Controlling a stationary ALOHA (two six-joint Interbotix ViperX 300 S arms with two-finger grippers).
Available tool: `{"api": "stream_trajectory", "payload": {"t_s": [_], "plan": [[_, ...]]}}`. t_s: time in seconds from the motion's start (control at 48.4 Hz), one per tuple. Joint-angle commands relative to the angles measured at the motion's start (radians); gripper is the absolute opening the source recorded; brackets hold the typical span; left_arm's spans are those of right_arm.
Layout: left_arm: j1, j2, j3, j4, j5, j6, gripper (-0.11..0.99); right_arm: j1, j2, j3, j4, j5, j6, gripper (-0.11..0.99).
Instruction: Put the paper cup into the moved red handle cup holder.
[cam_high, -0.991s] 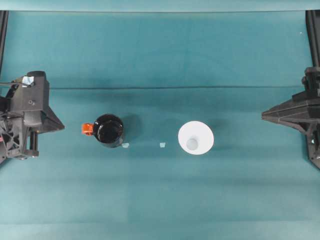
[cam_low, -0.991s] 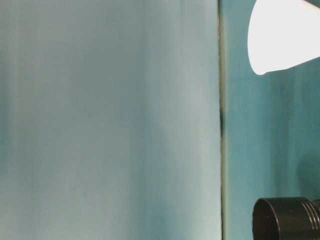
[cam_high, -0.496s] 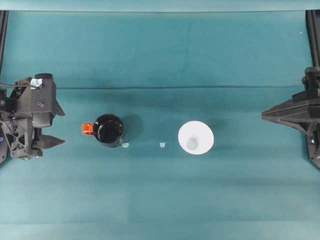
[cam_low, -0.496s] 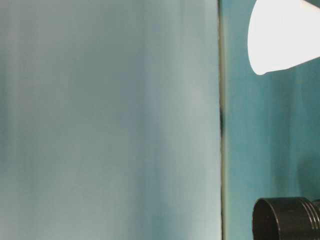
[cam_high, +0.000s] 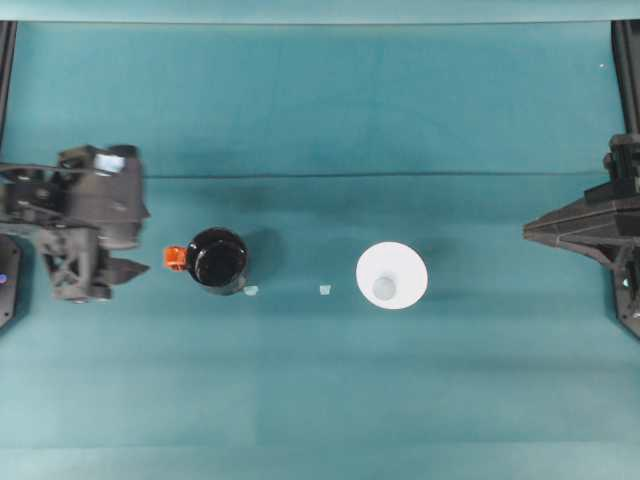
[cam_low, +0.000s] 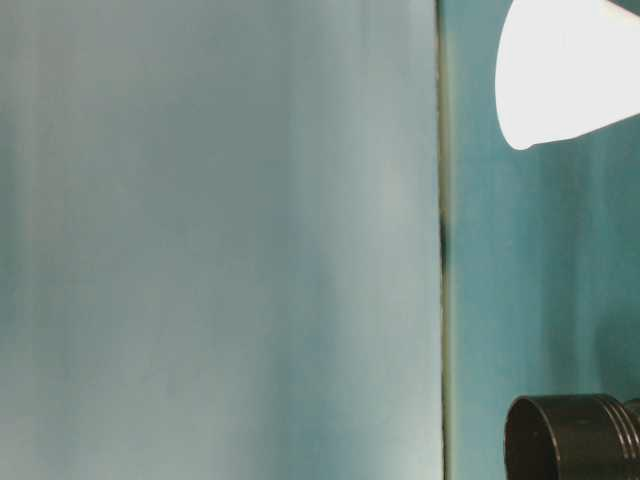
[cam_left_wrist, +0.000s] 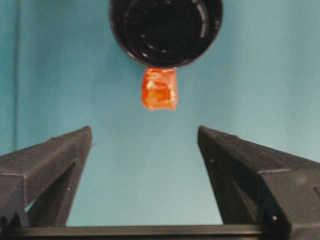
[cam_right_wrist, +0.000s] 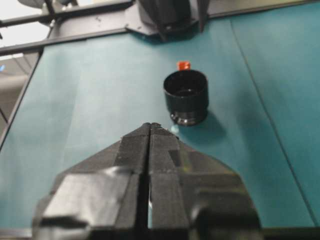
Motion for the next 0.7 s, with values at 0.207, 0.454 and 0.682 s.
{"api": "stream_trajectory", "payload": {"t_s": [0.207, 0.454, 0.682], "plan": [[0.002, 0.189, -0.075, 0.003, -0.040, 0.011, 0.95, 0.003, 0.008, -0.018, 0.000, -0.005, 0.009, -0.11], [0.002, 0.267, -0.077, 0.003, -0.087, 0.011, 0.95, 0.003, 0.008, -0.014, 0.002, -0.005, 0.008, -0.11], [0.002, 0.295, -0.078, 0.002, -0.103, 0.011, 0.95, 0.002, 0.008, -0.009, 0.002, -0.005, 0.008, -0.11]]}}
